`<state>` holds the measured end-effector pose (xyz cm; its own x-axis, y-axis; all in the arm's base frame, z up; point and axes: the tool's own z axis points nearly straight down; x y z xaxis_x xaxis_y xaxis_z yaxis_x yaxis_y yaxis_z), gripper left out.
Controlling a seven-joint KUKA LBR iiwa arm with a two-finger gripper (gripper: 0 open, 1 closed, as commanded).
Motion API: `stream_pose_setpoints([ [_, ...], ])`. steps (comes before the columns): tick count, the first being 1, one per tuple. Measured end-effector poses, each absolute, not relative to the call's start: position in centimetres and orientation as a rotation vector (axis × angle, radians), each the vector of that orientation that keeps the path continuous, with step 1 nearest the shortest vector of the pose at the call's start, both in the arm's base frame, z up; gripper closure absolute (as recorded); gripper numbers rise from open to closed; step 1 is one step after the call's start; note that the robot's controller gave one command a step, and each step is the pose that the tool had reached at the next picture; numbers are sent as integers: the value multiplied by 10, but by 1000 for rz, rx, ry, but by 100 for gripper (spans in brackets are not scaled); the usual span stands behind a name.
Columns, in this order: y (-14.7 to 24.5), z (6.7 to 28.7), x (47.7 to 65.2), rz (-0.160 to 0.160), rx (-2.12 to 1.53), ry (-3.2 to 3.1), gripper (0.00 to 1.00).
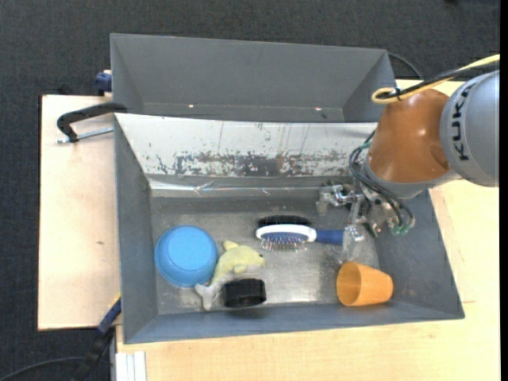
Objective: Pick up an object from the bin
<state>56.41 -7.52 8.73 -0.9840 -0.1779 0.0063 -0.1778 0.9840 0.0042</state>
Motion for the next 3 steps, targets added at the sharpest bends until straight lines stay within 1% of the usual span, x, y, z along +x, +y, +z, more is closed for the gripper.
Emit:
stream_pose_setpoints([
  [1, -77, 92, 567, 0, 278, -3131, 100],
  [2, -75, 224, 577, 3, 224, -3150, 100],
  [3, -75, 219, 575, 1, 224, -3141, 0],
])
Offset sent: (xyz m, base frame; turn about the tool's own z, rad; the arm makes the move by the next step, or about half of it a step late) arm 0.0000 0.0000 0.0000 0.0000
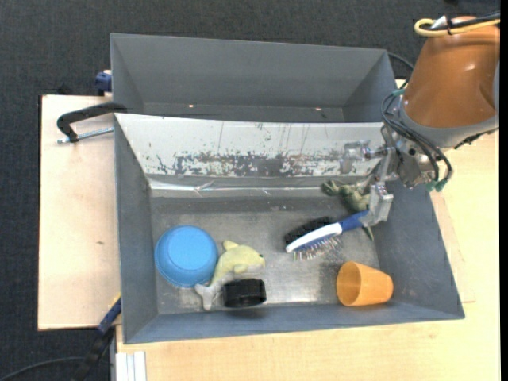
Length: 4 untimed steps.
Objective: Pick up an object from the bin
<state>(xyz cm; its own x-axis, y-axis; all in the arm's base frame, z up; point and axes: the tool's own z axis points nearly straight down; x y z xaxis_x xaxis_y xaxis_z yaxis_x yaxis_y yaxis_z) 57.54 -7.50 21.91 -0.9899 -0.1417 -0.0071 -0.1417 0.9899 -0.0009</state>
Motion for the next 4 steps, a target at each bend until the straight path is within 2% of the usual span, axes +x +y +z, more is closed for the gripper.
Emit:
stream_pose_setpoints([
  [1, -4, 101, 567, 5, -438, 3117, 0],
  [2, -33, 72, 565, 13, -492, 3112, 0],
  [3, -35, 73, 567, 2, -492, 3102, 100],
  [4, -20, 211, 561, -2, -439, 3097, 100],
])
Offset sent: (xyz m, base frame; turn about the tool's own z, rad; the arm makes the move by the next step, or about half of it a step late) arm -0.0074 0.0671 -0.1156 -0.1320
